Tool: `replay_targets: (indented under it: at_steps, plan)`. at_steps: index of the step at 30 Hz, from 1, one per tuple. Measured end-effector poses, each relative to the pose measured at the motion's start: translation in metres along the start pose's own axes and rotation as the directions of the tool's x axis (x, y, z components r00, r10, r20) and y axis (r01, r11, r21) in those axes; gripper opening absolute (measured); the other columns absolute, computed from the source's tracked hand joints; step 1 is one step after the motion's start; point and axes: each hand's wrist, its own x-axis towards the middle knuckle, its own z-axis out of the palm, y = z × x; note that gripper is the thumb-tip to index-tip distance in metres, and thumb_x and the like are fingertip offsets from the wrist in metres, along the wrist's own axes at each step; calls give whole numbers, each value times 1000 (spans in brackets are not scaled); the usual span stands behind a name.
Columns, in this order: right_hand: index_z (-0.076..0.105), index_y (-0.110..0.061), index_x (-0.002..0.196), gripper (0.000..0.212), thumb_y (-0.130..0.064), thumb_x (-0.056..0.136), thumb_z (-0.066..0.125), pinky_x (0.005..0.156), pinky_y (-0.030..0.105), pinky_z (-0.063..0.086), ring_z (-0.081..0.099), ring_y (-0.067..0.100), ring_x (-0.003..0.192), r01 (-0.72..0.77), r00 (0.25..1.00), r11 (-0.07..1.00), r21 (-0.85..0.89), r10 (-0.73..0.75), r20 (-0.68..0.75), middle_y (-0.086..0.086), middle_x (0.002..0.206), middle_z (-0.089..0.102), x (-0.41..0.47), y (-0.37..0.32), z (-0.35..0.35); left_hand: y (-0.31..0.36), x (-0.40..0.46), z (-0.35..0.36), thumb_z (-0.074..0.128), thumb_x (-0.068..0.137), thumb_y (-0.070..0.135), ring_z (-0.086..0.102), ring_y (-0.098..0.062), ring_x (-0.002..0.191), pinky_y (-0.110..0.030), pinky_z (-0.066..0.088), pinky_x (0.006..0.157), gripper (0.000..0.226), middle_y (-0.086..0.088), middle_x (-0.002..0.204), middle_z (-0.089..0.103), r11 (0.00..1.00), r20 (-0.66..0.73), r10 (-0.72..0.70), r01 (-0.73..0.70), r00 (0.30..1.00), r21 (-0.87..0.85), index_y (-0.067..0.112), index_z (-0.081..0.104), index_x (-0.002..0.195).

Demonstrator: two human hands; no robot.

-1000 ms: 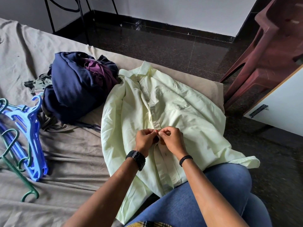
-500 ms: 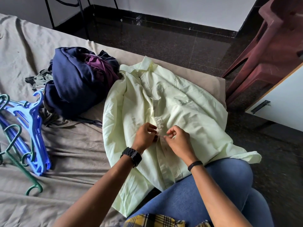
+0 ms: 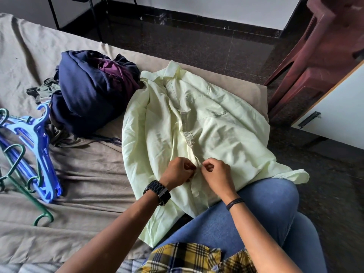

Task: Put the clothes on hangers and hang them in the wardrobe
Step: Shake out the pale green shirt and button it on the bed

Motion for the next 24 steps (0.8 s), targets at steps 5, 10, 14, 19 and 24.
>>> replay_targets:
  at_steps: [5, 10, 14, 19, 24]
  plan:
    - [66, -20, 79, 10, -12, 80, 71, 69, 20, 51, 61, 2, 68, -96, 995, 964, 246, 99, 2, -12, 71, 65, 1, 4, -6, -1, -6, 10, 70, 83, 6, 57, -8, 47, -28, 55, 56, 3, -3, 60, 64, 995, -103, -14, 4, 995, -95, 6, 68, 80]
    - [63, -18, 88, 17, -6, 79, 71, 69, 16, 51, 61, 0, 70, 0, 1000, 963, 269, 0, -3, -9, 76, 66, -5, 3, -5, 4, -8, 16, 73, 79, 3, 60, -10, 53, -19, 53, 55, 3, -8, 63, 67, 926, -135, -139, 80, 981, -370, 1, 71, 79]
    - [62, -13, 92, 20, -2, 79, 71, 63, 10, 47, 60, 1, 67, 97, 995, 978, 185, -94, -23, -4, 76, 63, -7, 4, -3, 9, -12, 16, 71, 81, -1, 61, -11, 50, -21, 53, 54, 4, -11, 65, 65, 799, -60, -209, 135, 976, -586, -5, 68, 81]
    - [61, -9, 93, 21, -1, 77, 71, 62, 8, 46, 60, -2, 68, 138, 989, 967, 215, -125, -73, -4, 74, 62, -7, 3, -6, 13, -14, 17, 67, 83, -5, 59, -11, 49, -20, 54, 54, 12, -7, 60, 64, 771, -47, -227, 150, 973, -619, 3, 66, 73]
    - [60, -9, 95, 22, -3, 78, 72, 61, 8, 46, 59, -3, 62, 129, 991, 972, 197, -120, -61, -5, 74, 61, -7, 4, -5, 13, -14, 19, 64, 84, -6, 60, -11, 51, -19, 54, 56, 13, -4, 57, 65, 729, -20, -203, 138, 979, -670, 2, 66, 75]
